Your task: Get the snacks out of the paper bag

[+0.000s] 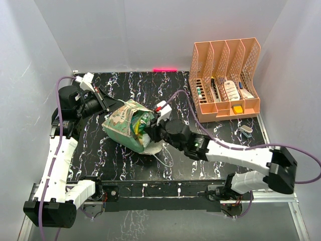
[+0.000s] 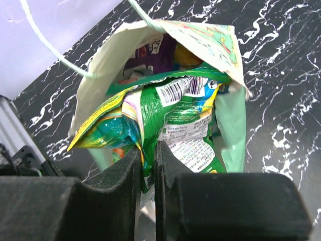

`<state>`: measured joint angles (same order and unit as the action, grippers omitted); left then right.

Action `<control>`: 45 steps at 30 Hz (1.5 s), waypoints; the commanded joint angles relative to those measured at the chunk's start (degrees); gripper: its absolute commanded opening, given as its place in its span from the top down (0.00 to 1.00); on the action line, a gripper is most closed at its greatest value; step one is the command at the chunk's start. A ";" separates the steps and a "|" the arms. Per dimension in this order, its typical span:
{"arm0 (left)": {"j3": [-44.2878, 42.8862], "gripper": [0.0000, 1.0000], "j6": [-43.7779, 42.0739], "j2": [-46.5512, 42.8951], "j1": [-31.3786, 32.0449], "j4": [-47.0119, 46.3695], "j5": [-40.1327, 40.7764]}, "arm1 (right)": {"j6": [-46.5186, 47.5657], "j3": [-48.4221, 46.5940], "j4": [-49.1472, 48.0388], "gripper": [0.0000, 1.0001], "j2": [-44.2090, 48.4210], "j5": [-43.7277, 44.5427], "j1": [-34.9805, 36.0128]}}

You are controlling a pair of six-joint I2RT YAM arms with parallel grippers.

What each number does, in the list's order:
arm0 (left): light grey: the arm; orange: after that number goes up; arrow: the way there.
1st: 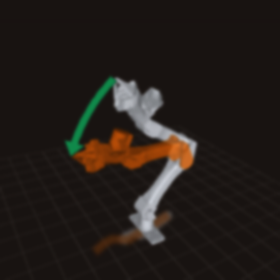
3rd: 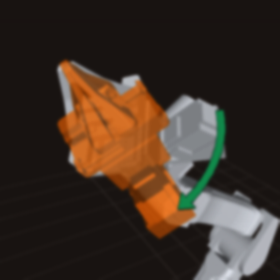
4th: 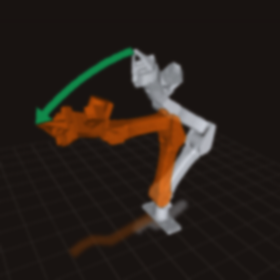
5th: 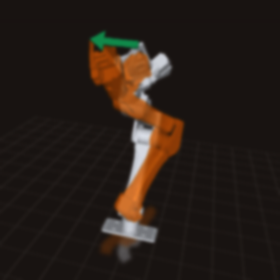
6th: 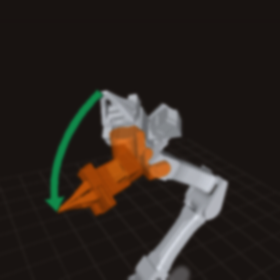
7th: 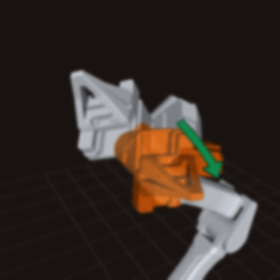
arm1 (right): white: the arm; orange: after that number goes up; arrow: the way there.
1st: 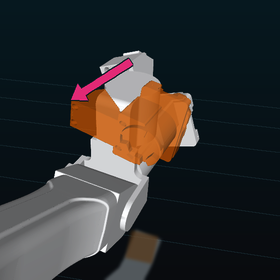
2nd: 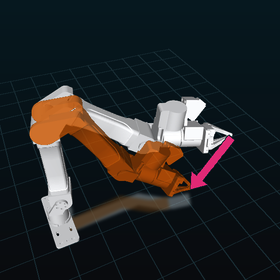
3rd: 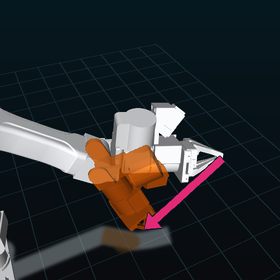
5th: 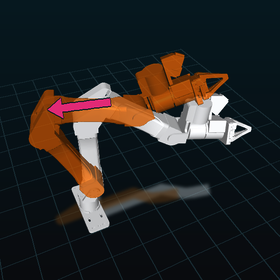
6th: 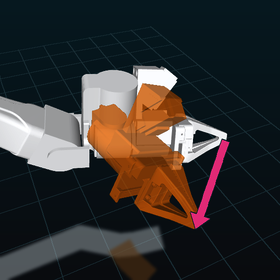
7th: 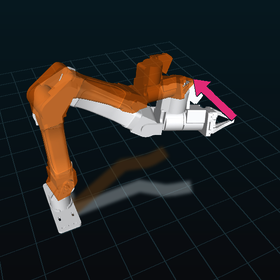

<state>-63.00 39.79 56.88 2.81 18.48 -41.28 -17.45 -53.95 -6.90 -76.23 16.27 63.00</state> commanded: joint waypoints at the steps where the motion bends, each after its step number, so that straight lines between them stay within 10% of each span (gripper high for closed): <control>1: -2.10 1.00 -1.28 -0.65 0.14 1.08 0.97 | -2.22 1.39 4.58 0.93 9.80 -0.19 -0.01; 12: -2.32 1.00 -3.43 -0.30 0.14 3.04 2.95 | -2.72 0.20 20.61 0.93 23.62 19.25 -0.11; 16: -3.35 1.00 -4.37 -0.63 0.10 4.61 3.45 | -4.57 -7.06 30.14 0.93 15.18 29.58 -6.43; 27: -2.49 1.00 -2.13 -1.16 0.10 2.96 3.16 | -2.62 -22.05 26.22 0.93 -16.08 12.42 -31.00; 45: -3.08 1.00 -2.98 -0.89 0.10 4.68 2.25 | 0.22 -50.52 34.14 0.92 -51.05 6.84 -38.70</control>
<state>-64.40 36.64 56.93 2.83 23.86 -37.69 -18.90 -99.72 26.94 -124.88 23.33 24.93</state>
